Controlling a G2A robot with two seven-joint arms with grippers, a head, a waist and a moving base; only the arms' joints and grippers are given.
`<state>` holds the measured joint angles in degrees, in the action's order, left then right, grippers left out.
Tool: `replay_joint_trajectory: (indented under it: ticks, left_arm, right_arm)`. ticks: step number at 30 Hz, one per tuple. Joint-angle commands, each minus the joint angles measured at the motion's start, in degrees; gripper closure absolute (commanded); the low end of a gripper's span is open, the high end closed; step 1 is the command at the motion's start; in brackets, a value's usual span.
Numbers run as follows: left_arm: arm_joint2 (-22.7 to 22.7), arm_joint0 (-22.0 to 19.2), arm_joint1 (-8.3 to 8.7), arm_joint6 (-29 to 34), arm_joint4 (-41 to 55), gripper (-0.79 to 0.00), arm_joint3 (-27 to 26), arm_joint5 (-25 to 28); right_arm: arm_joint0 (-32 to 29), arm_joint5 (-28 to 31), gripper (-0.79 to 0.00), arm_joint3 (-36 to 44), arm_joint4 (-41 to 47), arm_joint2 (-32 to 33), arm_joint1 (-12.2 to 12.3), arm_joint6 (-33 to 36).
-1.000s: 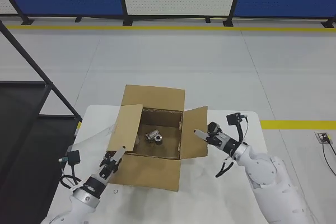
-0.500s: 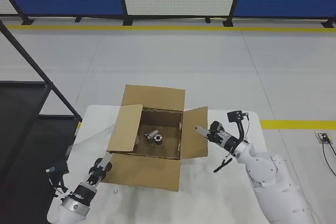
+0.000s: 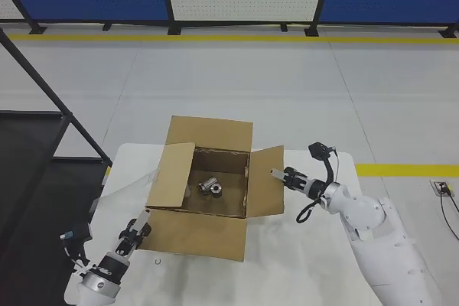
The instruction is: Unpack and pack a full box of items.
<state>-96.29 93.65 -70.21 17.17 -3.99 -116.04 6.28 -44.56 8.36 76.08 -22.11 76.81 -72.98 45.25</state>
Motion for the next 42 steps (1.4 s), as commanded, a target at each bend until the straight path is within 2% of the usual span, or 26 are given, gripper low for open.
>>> replay_joint_trajectory:
  ticks: [1, 20, 42]
  left_arm:
    - [-0.1, 0.0, 0.02, 0.1, 0.1, -0.785, 0.1, 0.0]
    - [0.6, -1.0, 0.20, 1.6, 0.2, -0.785, 0.7, 0.1]
    - [3.0, -2.6, 0.34, 2.4, -1.0, -0.785, 1.6, -0.6]
  right_arm:
    - [0.2, -0.6, 0.000, 0.1, 0.1, -0.2, 0.1, 0.2]
    - [-5.0, -5.5, 0.000, 9.5, -0.9, 4.4, 2.1, 3.0]
    - [-10.3, -7.5, 0.000, 17.4, -0.6, 11.0, 4.7, 7.4]
